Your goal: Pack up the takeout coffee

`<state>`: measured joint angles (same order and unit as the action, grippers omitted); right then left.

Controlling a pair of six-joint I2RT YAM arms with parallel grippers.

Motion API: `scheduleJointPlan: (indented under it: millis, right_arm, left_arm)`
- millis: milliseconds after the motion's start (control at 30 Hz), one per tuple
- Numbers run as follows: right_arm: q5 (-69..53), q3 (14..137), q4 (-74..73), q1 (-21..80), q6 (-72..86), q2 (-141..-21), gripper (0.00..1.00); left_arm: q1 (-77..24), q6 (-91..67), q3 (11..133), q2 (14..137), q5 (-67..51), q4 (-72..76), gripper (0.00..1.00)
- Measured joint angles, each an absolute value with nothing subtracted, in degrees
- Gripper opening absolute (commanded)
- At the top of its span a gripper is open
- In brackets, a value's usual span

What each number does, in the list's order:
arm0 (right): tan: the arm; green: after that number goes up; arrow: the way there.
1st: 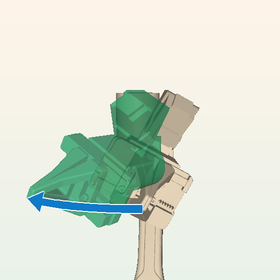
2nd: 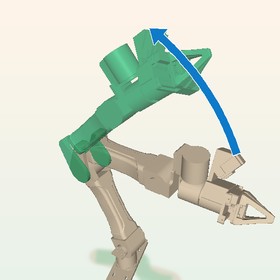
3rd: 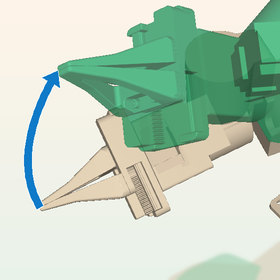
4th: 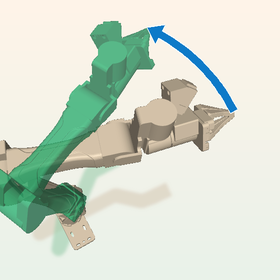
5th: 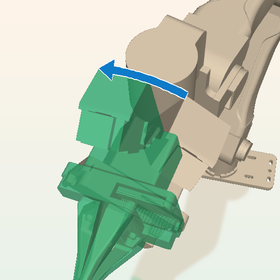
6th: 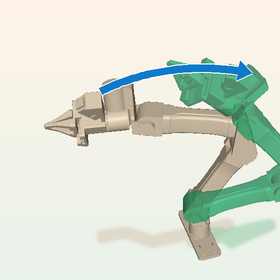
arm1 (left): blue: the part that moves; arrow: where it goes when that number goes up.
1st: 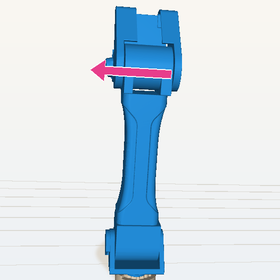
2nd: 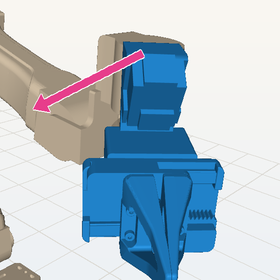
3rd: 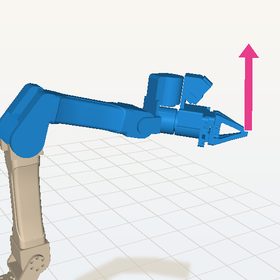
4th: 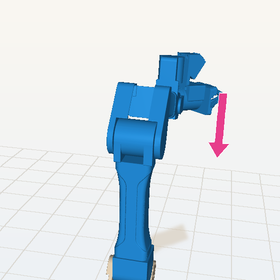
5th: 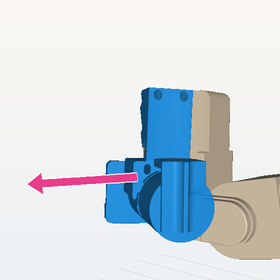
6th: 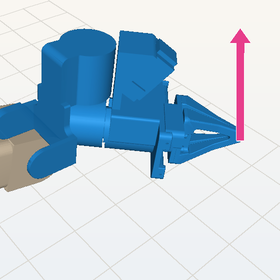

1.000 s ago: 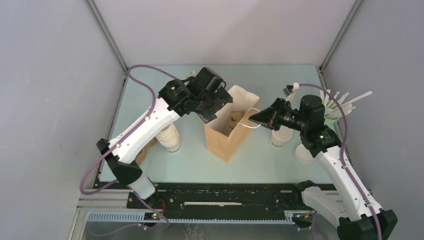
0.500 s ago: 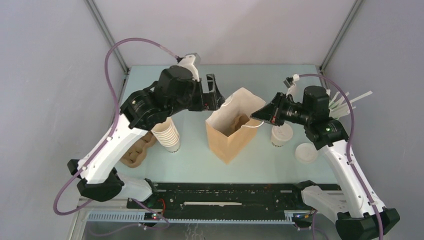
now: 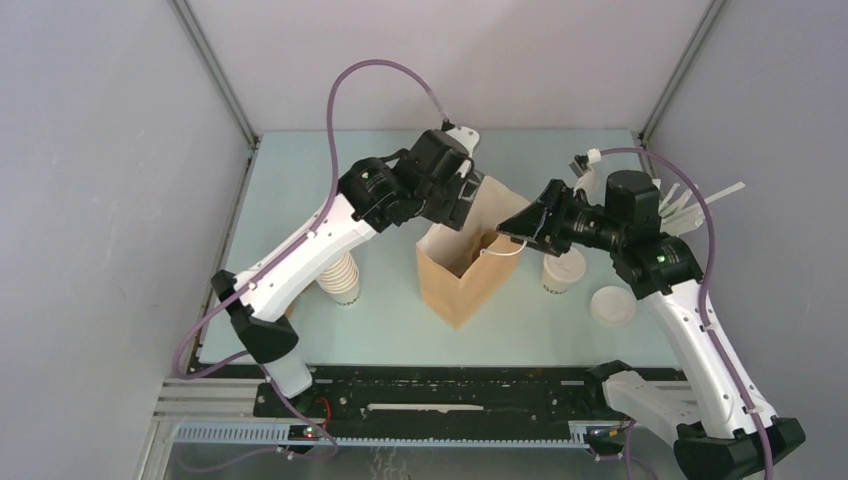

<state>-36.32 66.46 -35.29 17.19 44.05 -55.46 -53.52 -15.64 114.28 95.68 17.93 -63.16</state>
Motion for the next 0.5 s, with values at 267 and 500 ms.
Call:
scheduleJointPlan:
  millis: [267, 500]
  right_arm:
    - [-31.22, 66.61, -35.20, 23.05, 46.74, -55.88, 0.16]
    - [-31.16, 83.64, -40.34, 22.37, 48.25, -61.80, 0.10]
  left_arm:
    - [-53.49, -17.06, 122.83, 98.50, 21.58, -67.64, 0.05]
    - [-53.49, -20.91, 136.33, 98.15, 19.70, -74.87, 0.00]
